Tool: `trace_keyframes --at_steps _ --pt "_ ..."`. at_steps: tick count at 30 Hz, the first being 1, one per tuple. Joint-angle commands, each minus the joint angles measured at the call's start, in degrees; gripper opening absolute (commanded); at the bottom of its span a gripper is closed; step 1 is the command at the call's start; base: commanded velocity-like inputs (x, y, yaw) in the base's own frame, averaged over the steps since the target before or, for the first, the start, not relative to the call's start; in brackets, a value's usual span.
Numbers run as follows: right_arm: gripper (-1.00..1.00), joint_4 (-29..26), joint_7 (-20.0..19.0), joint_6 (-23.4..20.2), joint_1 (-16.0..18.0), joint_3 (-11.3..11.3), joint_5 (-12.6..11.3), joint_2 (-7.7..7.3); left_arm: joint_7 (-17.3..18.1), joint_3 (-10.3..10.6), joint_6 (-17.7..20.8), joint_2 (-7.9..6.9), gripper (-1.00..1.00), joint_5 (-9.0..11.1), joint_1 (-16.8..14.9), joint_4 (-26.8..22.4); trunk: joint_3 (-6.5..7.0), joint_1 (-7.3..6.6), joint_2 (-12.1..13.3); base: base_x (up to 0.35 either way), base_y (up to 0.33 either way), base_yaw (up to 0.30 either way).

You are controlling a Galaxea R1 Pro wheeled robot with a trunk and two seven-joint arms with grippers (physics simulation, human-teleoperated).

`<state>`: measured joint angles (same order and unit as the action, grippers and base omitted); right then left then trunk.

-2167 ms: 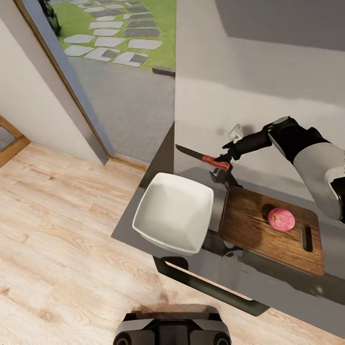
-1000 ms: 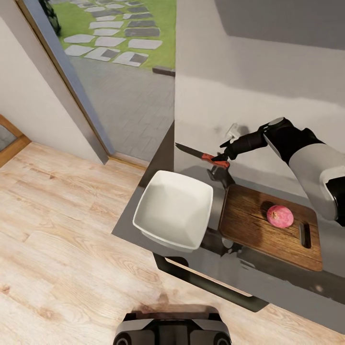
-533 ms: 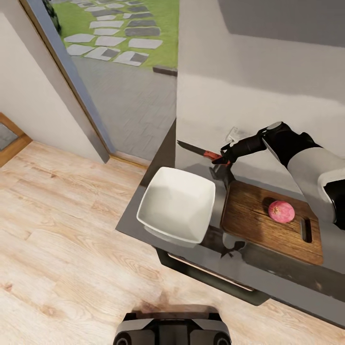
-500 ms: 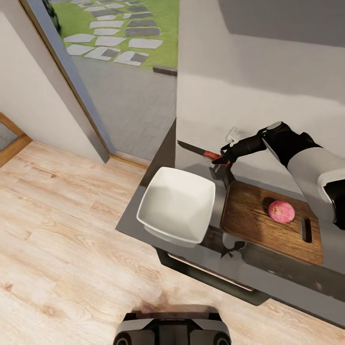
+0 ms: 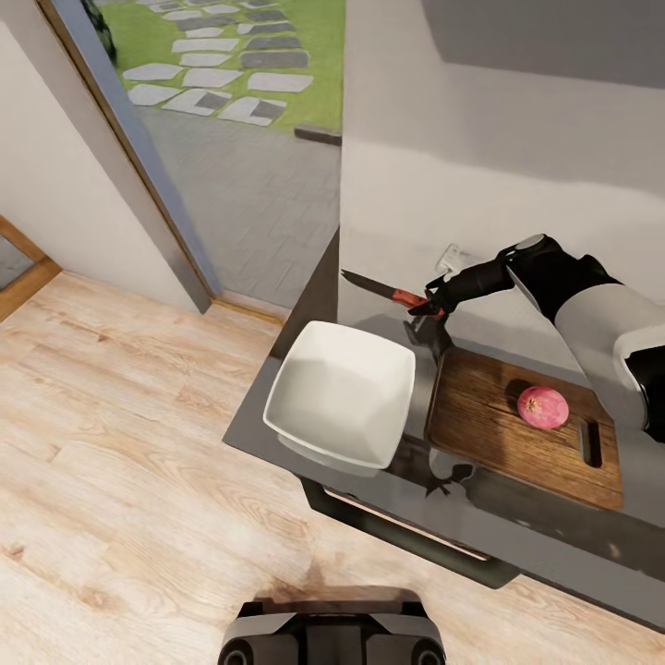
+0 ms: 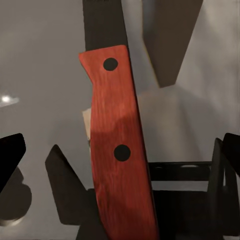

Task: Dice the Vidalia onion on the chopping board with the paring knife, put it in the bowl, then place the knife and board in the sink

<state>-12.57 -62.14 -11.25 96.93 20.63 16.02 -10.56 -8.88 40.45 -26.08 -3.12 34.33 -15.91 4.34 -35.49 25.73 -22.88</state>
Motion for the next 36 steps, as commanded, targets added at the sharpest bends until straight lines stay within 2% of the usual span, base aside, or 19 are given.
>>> trace_keyframes --at_steps 1,19,20,27,36 --pt "1.0 -0.02 -0.36 -1.14 -0.11 0.56 0.5 0.01 -0.26 0.33 -0.2 0.04 1.0 -0.14 -0.03 0.14 -0.11 0.06 -0.04 0.0 0.0 0.0" --pt "1.0 0.0 -0.35 -1.14 -0.77 0.58 0.5 0.01 -0.26 0.33 -0.2 0.04 1.0 -0.14 0.0 0.14 -0.54 0.06 -0.04 0.0 0.0 0.0" --pt "-1.0 0.0 -0.35 -1.14 -0.77 0.57 0.55 0.01 -0.26 0.33 -0.2 0.04 1.0 -0.14 0.0 0.14 -0.54 0.06 -0.04 0.0 0.0 0.0" --pt "-1.0 0.0 -0.35 -1.14 -0.78 0.64 1.87 0.15 -0.26 0.33 -0.2 0.04 1.0 -0.14 0.0 0.14 -0.55 0.06 -0.04 0.0 0.0 0.0" --pt "-1.0 -0.04 -0.35 -1.21 -0.78 0.64 2.08 0.31 -0.26 0.33 -0.2 0.04 1.0 -0.14 0.0 0.14 -0.55 0.06 -0.04 0.0 0.0 0.0"
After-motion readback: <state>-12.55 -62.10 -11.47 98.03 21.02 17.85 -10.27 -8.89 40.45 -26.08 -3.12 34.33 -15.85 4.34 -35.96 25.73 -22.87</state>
